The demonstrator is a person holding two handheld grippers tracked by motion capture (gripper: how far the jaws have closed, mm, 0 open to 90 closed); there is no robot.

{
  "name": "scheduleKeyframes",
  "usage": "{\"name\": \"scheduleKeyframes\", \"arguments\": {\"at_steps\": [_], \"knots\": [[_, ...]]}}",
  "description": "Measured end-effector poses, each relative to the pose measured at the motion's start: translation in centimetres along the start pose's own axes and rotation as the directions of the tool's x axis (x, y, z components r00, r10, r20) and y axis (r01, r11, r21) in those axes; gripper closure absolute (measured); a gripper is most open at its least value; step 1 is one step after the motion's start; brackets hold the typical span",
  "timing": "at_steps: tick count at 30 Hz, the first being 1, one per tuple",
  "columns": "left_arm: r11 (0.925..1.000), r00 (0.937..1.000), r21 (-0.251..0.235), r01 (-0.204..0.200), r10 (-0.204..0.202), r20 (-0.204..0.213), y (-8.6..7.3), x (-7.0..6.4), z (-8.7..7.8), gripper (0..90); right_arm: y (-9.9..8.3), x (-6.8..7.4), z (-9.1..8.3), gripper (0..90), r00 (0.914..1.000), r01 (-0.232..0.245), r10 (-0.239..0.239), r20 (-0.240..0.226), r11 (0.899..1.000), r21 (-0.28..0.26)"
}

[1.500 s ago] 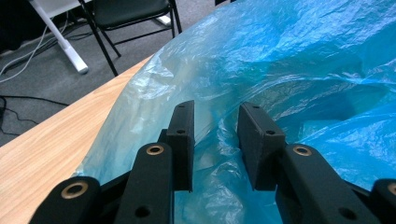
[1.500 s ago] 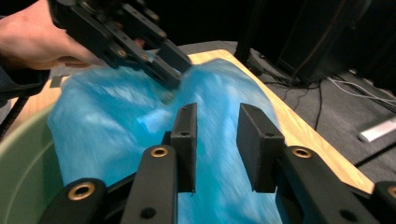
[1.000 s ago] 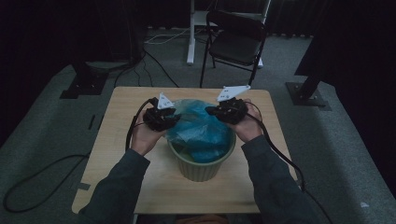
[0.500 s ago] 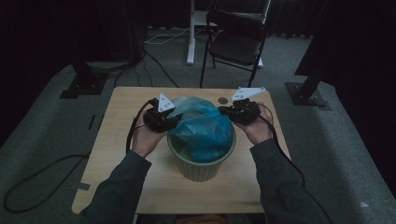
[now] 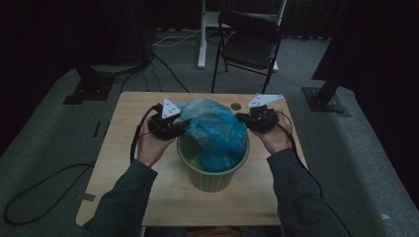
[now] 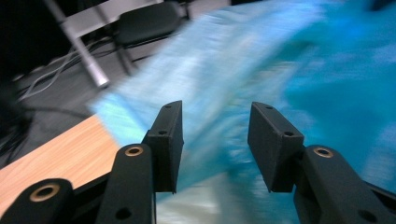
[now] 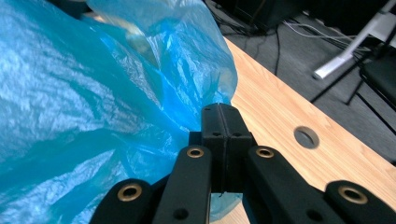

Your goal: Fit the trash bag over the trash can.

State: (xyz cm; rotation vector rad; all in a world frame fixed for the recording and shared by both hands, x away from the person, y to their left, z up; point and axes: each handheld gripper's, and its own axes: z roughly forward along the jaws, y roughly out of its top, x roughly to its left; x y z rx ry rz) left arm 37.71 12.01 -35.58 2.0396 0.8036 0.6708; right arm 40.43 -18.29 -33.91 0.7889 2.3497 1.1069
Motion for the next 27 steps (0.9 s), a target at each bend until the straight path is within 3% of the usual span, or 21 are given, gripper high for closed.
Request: {"name": "scheduleKeyframes", "arguments": {"at_steps": [3, 6, 14, 18, 19, 25, 27], "knots": [[0.9984, 0.998, 0.01, -0.056, 0.056, 0.028, 0.0, -1.1, 0.1, 55.0, -0.4, -0.1, 0.3, 90.0, 0.9996, -0.004, 0.004, 0.028, 1.0, 0.013], [0.9955, 0.9956, 0.03, -0.09, 0.089, 0.029, 0.1, -1.8, 0.3, 55.0, -0.6, -0.4, 0.3, 90.0, 0.9989, -0.021, 0.02, 0.042, 1.0, 0.023], [0.9919, 0.9937, 0.061, -0.112, 0.111, 0.017, 0.0, -1.9, 0.7, 56.8, -1.4, -0.9, 0.4, 90.0, 0.9976, -0.043, 0.04, 0.057, 0.998, 0.046], [0.9959, 0.9966, 0.038, -0.082, 0.082, 0.002, 0.3, -1.4, 0.4, 58.4, -1.6, -1.0, 0.3, 90.0, 0.9981, -0.04, 0.039, 0.047, 0.999, 0.03], [0.9979, 0.9981, 0.025, -0.059, 0.06, -0.013, 0.5, -0.8, 0.2, 58.5, -1.6, -0.9, 0.2, 90.0, 0.9983, -0.037, 0.036, 0.045, 0.999, 0.026], [0.9985, 0.9989, 0.044, -0.034, 0.035, -0.032, 0.5, 0.3, 0.2, 56.9, -1.6, -1.2, 0.0, 90.0, 0.9972, -0.052, 0.051, 0.056, 0.998, 0.02], [0.9993, 0.9992, 0.038, -0.003, 0.004, -0.04, 0.2, 0.8, 0.2, 56.7, -1.7, -1.2, -0.1, 90.0, 0.9971, -0.053, 0.052, 0.055, 0.998, 0.015]]}}
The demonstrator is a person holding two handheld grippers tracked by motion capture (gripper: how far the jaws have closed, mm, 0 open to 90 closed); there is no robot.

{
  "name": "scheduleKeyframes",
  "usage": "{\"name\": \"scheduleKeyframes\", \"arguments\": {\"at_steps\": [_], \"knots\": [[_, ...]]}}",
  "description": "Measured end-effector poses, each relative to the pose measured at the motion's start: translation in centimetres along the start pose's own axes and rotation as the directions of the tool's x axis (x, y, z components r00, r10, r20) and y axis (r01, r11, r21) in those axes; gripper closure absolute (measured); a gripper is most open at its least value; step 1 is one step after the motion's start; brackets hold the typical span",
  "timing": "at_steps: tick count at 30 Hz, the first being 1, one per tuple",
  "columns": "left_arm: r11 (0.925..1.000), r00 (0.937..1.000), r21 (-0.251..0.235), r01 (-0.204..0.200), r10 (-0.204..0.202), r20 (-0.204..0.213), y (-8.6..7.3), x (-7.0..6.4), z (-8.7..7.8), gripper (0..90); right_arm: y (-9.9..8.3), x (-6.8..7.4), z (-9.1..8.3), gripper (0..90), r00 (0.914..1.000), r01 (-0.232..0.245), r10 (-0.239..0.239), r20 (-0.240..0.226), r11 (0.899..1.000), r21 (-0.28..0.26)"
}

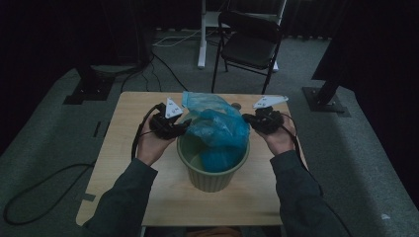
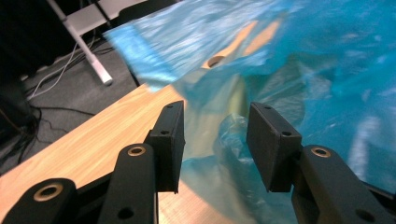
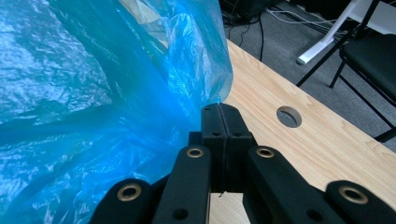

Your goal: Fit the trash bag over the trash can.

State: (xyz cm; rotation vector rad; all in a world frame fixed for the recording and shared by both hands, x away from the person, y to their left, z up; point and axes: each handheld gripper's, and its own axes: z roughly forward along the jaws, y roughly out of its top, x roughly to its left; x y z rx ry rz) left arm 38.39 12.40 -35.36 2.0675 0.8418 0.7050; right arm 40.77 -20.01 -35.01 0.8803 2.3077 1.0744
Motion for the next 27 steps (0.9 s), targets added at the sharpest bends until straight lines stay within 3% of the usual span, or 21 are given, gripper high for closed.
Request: {"name": "scheduleKeyframes", "arguments": {"at_steps": [4, 5, 6, 9, 10, 11, 14, 15, 18, 20, 21, 22, 24, 27], "knots": [[0.9966, 0.9966, 0.003, 0.082, -0.082, 0.006, -0.6, 1.4, -0.2, 56.7, -0.1, -0.1, 0.0, 90.0, 1.0, 0.0, 0.0, -0.004, 1.0, 0.002], [0.9923, 0.9907, -0.001, 0.124, -0.124, 0.057, -0.9, 2.0, -0.2, 56.5, -0.1, -0.1, 0.0, 90.0, 1.0, -0.002, 0.002, -0.008, 1.0, 0.0], [0.9923, 0.9907, -0.001, 0.124, -0.124, 0.057, -0.9, 2.0, -0.2, 55.5, -0.1, -0.1, 0.0, 90.0, 1.0, -0.002, 0.002, -0.008, 1.0, 0.0], [0.9876, 0.9703, -0.017, 0.156, -0.15, 0.189, -1.2, 2.2, -0.1, 51.7, -0.1, 0.1, 0.1, 90.0, 0.9999, 0.0, 0.0, -0.012, 1.0, -0.002], [0.9876, 0.9703, -0.017, 0.156, -0.15, 0.189, -1.2, 2.2, -0.1, 50.6, 0.0, 0.1, 0.1, 90.0, 0.9999, 0.002, -0.002, -0.012, 1.0, 0.0], [0.9873, 0.9654, -0.002, 0.159, -0.155, 0.21, -1.3, 2.1, 0.0, 49.9, 0.0, 0.2, 0.1, 90.0, 0.9999, 0.006, -0.006, -0.014, 1.0, 0.001], [0.9886, 0.9646, 0.022, 0.149, -0.15, 0.217, -1.4, 1.9, 0.3, 49.4, 0.0, 0.2, 0.2, 90.0, 0.9998, 0.011, -0.011, -0.018, 1.0, 0.001], [0.9911, 0.9717, 0.042, 0.126, -0.132, 0.196, -1.5, 1.6, 0.6, 54.2, 0.0, 0.3, 0.2, 90.0, 0.9997, 0.011, -0.011, -0.02, 1.0, 0.0], [0.991, 0.9739, 0.045, 0.126, -0.132, 0.185, -1.5, 1.5, 0.6, 68.7, 0.0, 0.3, 0.0, 90.0, 0.9998, 0.008, -0.008, -0.018, 1.0, -0.001], [0.9898, 0.9717, 0.02, 0.141, -0.142, 0.189, -1.5, 1.4, 0.2, 72.5, 0.0, 0.2, 0.0, 90.0, 0.9998, 0.009, -0.009, -0.018, 1.0, -0.004], [0.9895, 0.9721, 0.011, 0.144, -0.144, 0.185, -1.4, 1.3, 0.0, 75.9, 0.0, 0.2, -0.1, 90.0, 0.9998, 0.01, -0.01, -0.019, 1.0, -0.007], [0.9907, 0.9765, -0.005, 0.136, -0.134, 0.169, -1.3, 1.1, -0.6, 82.1, -0.1, 0.3, -0.3, 90.0, 0.9998, 0.008, -0.009, -0.02, 1.0, -0.008], [0.99, 0.9757, -0.017, 0.14, -0.135, 0.172, -1.2, 1.0, -0.9, 87.8, -0.2, 0.3, -0.5, 90.0, 0.9996, 0.006, -0.007, -0.028, 1.0, -0.013], [0.9904, 0.9775, -0.051, 0.129, -0.118, 0.175, -1.2, 0.6, -2.2, 89.2, -0.4, 0.3, -0.6, 90.0, 0.9995, 0.006, -0.006, -0.03, 1.0, -0.015]]}}
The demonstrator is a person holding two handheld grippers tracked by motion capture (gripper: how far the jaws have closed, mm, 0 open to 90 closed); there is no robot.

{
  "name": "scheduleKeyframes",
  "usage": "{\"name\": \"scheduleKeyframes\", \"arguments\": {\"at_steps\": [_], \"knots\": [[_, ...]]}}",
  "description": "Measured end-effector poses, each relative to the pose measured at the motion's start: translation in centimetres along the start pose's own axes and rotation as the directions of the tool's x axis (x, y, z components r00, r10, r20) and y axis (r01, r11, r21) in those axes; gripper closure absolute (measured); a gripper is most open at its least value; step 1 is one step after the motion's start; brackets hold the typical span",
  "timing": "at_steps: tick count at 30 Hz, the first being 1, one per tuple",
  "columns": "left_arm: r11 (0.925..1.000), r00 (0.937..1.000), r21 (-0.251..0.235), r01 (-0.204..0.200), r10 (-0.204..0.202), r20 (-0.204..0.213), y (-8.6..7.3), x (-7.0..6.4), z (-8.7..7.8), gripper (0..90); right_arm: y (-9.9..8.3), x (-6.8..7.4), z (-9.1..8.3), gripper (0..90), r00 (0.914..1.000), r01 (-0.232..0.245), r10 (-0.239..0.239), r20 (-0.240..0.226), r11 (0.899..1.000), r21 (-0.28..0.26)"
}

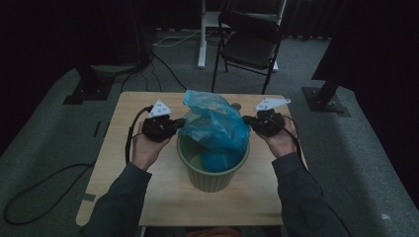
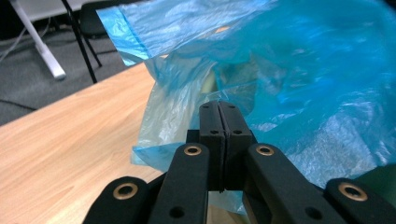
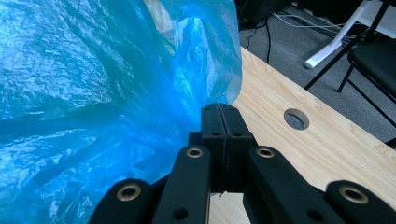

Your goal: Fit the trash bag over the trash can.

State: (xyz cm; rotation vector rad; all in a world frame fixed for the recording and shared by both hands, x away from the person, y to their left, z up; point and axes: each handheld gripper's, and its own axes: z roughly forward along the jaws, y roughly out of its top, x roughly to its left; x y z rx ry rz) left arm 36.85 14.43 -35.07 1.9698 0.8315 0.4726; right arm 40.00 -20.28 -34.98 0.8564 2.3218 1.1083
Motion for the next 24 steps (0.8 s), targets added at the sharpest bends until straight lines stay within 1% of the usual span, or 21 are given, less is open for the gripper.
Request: {"name": "scheduleKeyframes", "arguments": {"at_steps": [2, 3, 5, 7, 9, 11, 12, 13, 17, 18, 19, 20, 21, 22, 23, 24], "knots": [[0.9996, 0.9997, -0.02, -0.022, 0.022, 0.006, -0.3, -0.6, -1.1, 89.5, -0.4, 0.1, -0.3, 89.9, 1.0, -0.006, 0.006, -0.007, 1.0, -0.005], [0.9996, 0.9997, -0.02, -0.022, 0.022, 0.006, -0.3, -0.6, -1.1, 89.5, -0.4, 0.1, -0.3, 89.9, 1.0, -0.006, 0.006, -0.007, 1.0, -0.005], [0.9989, 0.9993, -0.031, -0.035, 0.036, 0.012, -0.7, -1.2, -1.8, 89.5, -0.7, 0.1, -0.5, 89.9, 0.9998, -0.015, 0.015, -0.016, 1.0, -0.011], [0.9979, 0.9982, -0.034, -0.056, 0.056, 0.02, -1.4, -2.0, -2.7, 89.5, -1.4, 0.1, -1.1, 89.9, 0.9985, -0.039, 0.038, -0.04, 0.999, -0.029], [0.9977, 0.9979, -0.032, -0.06, 0.06, 0.024, -1.8, -2.2, -2.9, 89.6, -1.7, 0.1, -1.3, 89.9, 0.9978, -0.047, 0.045, -0.048, 0.998, -0.037], [0.9973, 0.9972, -0.023, -0.07, 0.071, 0.025, -2.3, -2.7, -3.2, 89.5, -2.5, 0.4, -1.9, 89.9, 0.9962, -0.062, 0.059, -0.064, 0.997, -0.047], [0.9973, 0.997, -0.019, -0.07, 0.071, 0.031, -2.9, -3.0, -3.4, 89.5, -2.8, 0.5, -2.0, 89.9, 0.9961, -0.062, 0.059, -0.066, 0.997, -0.049], [0.9973, 0.997, -0.019, -0.07, 0.071, 0.031, -2.9, -3.0, -3.4, 89.5, -2.8, 0.5, -2.0, 89.9, 0.9961, -0.062, 0.059, -0.066, 0.997, -0.049], [0.9971, 0.9963, -0.016, -0.074, 0.075, 0.043, -4.0, -3.8, -3.7, 89.5, -3.8, 0.7, -2.6, 89.9, 0.9944, -0.075, 0.071, -0.079, 0.996, -0.055], [0.9972, 0.9963, -0.019, -0.072, 0.073, 0.044, -4.5, -4.1, -3.9, 89.5, -4.2, 0.8, -2.8, 89.9, 0.9916, -0.091, 0.085, -0.098, 0.994, -0.054], [0.9972, 0.9963, -0.019, -0.072, 0.073, 0.044, -4.5, -4.1, -3.9, 89.5, -4.2, 0.8, -2.8, 89.9, 0.9916, -0.091, 0.085, -0.098, 0.994, -0.054], [0.9975, 0.9965, -0.03, -0.063, 0.065, 0.053, -4.7, -4.2, -4.0, 89.6, -4.8, 0.8, -2.9, 89.9, 0.9892, -0.102, 0.096, -0.111, 0.994, -0.05], [0.9977, 0.9965, -0.036, -0.057, 0.059, 0.058, -4.9, -4.3, -4.2, 89.6, -4.8, 0.8, -2.9, 89.9, 0.9892, -0.102, 0.096, -0.111, 0.994, -0.05], [0.9972, 0.9968, -0.043, -0.061, 0.063, 0.049, -5.2, -4.7, -4.6, 89.5, -5.3, 0.9, -3.0, 89.9, 0.9861, -0.113, 0.107, -0.127, 0.993, -0.042], [0.9972, 0.9968, -0.043, -0.061, 0.063, 0.049, -5.2, -4.7, -4.6, 89.5, -5.3, 0.9, -3.0, 89.9, 0.9861, -0.113, 0.107, -0.127, 0.993, -0.042], [0.9972, 0.9968, -0.048, -0.057, 0.059, 0.054, -5.5, -5.0, -5.0, 89.5, -5.7, 1.0, -3.1, 89.9, 0.9824, -0.124, 0.118, -0.145, 0.992, -0.038]]}}
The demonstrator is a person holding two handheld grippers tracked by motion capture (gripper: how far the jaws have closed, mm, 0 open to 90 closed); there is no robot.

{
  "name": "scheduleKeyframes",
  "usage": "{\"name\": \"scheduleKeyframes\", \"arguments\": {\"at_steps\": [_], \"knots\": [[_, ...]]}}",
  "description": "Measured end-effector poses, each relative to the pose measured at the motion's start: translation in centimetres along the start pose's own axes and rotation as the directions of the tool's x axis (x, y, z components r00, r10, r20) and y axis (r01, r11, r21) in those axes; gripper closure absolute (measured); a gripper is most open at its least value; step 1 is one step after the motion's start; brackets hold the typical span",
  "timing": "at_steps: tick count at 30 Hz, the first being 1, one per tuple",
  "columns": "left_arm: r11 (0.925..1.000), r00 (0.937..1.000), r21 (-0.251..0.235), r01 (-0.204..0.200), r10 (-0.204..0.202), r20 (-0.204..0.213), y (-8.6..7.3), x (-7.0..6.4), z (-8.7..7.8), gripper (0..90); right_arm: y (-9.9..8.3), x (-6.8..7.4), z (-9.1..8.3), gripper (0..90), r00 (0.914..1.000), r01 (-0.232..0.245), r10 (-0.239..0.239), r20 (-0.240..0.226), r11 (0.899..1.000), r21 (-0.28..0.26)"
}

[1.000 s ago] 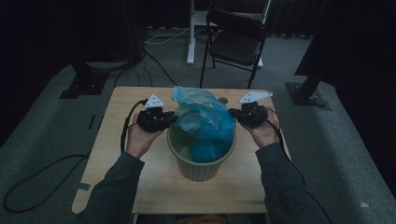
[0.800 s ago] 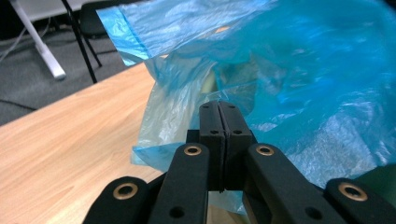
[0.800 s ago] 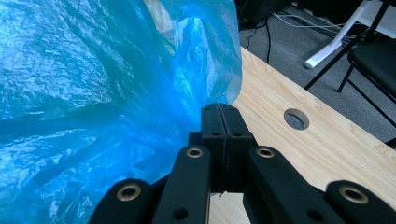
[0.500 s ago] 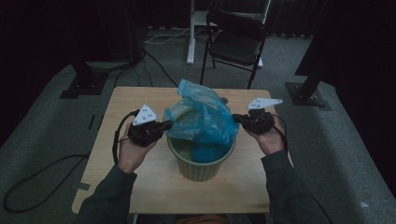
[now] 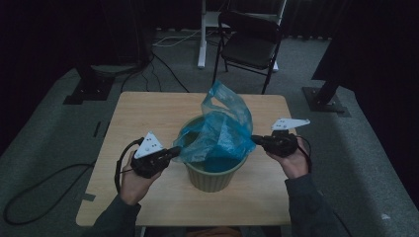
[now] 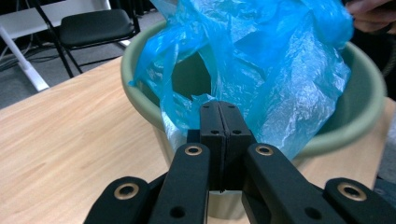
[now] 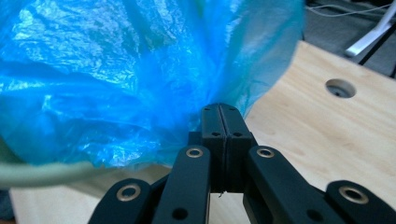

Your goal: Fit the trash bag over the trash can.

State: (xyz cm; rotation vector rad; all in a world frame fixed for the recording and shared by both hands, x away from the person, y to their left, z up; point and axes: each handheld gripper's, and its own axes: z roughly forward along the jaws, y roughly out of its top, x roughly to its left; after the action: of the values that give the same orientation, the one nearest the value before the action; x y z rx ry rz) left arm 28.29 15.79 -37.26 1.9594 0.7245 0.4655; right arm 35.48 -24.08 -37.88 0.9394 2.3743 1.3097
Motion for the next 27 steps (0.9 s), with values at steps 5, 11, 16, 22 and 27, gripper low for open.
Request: {"name": "scheduleKeyframes", "arguments": {"at_steps": [5, 11, 16, 22, 27], "knots": [[0.9999, 1.0, 0.012, 0.0, 0.0, -0.002, -0.6, -0.4, -0.3, 89.5, -0.7, 0.3, -0.1, 90.0, 0.9987, -0.014, 0.014, -0.048, 1.0, 0.004], [0.9996, 0.9996, 0.015, 0.024, -0.024, 0.014, -1.3, -0.3, -0.1, 89.5, -1.2, 0.5, 0.0, 90.0, 0.9972, -0.02, 0.021, -0.072, 1.0, 0.015], [0.9996, 0.9997, 0.012, 0.026, -0.026, 0.0, -1.3, 0.1, 0.1, 89.5, -1.4, 0.2, 0.1, 90.0, 0.9942, -0.048, 0.048, -0.097, 0.999, 0.005], [0.9995, 0.9985, 0.016, 0.029, -0.028, -0.046, -0.5, 1.9, 1.4, 89.5, -0.6, -0.1, 1.1, 90.0, 0.9978, -0.051, 0.051, -0.041, 0.999, 0.001], [0.9996, 0.9977, -0.009, 0.028, -0.029, -0.061, 0.2, 3.9, 2.6, 89.4, -0.4, -0.7, 2.0, 90.0, 0.9963, -0.073, 0.073, -0.045, 0.997, -0.007]]}}
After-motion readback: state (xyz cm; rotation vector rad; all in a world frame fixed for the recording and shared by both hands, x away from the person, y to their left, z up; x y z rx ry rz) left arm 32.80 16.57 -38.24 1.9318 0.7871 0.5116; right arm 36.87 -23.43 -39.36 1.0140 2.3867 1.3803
